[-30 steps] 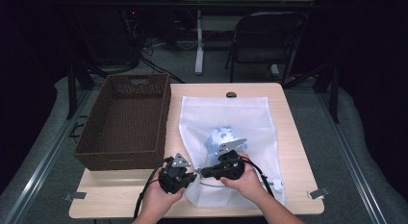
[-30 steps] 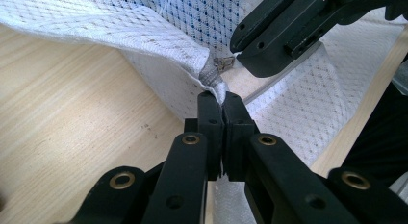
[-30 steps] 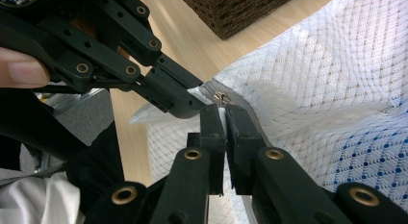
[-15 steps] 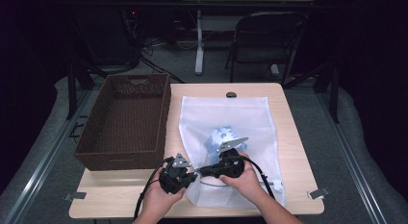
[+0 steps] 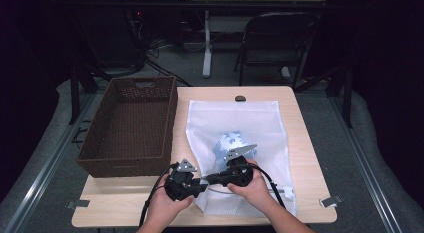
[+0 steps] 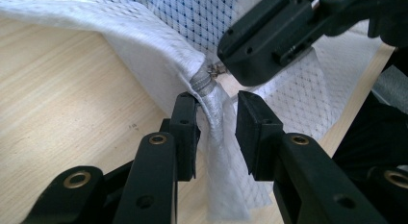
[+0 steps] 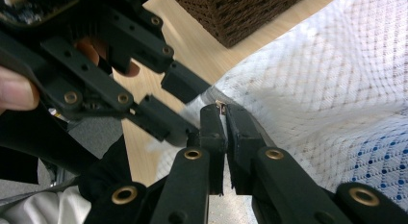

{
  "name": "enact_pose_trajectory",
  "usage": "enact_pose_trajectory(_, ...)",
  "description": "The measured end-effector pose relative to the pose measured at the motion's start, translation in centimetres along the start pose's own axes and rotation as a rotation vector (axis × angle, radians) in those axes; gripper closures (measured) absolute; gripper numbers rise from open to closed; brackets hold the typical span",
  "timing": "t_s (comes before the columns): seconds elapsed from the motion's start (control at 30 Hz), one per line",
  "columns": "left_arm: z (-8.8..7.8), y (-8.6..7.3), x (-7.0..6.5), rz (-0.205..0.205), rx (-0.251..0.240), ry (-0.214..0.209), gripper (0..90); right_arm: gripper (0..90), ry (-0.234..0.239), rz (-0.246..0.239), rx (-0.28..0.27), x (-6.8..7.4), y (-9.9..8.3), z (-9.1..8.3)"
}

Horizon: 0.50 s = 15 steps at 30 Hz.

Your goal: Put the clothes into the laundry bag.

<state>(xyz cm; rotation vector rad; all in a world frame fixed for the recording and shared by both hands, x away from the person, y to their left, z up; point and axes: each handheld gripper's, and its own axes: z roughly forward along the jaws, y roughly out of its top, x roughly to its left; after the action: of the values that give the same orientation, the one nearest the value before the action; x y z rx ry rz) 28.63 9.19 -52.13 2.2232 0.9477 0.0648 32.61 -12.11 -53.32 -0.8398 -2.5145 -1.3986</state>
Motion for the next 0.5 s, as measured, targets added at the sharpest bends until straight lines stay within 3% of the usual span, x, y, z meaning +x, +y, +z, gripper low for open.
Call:
enact_pose_trajectory(0.27, -0.44, -0.04, 0.25, -0.009, -0.02, 0.027, 86.1, 86.3, 0.013, 0.017, -0.012, -0.09, -0.07, 0.09)
enact_pose_trajectory(0.4, -0.36, 0.01, -0.06, -0.002, -0.015, 0.052, 87.9, 86.3, 0.023, 0.082, -0.01, -0.31, -0.16, 0.11)
enact_pose_trajectory(0.5, -0.39, 0.0, -0.11, 0.004, -0.017, 0.057, 87.9, 86.3, 0.026, 0.103, -0.007, -0.29, -0.17, 0.06)
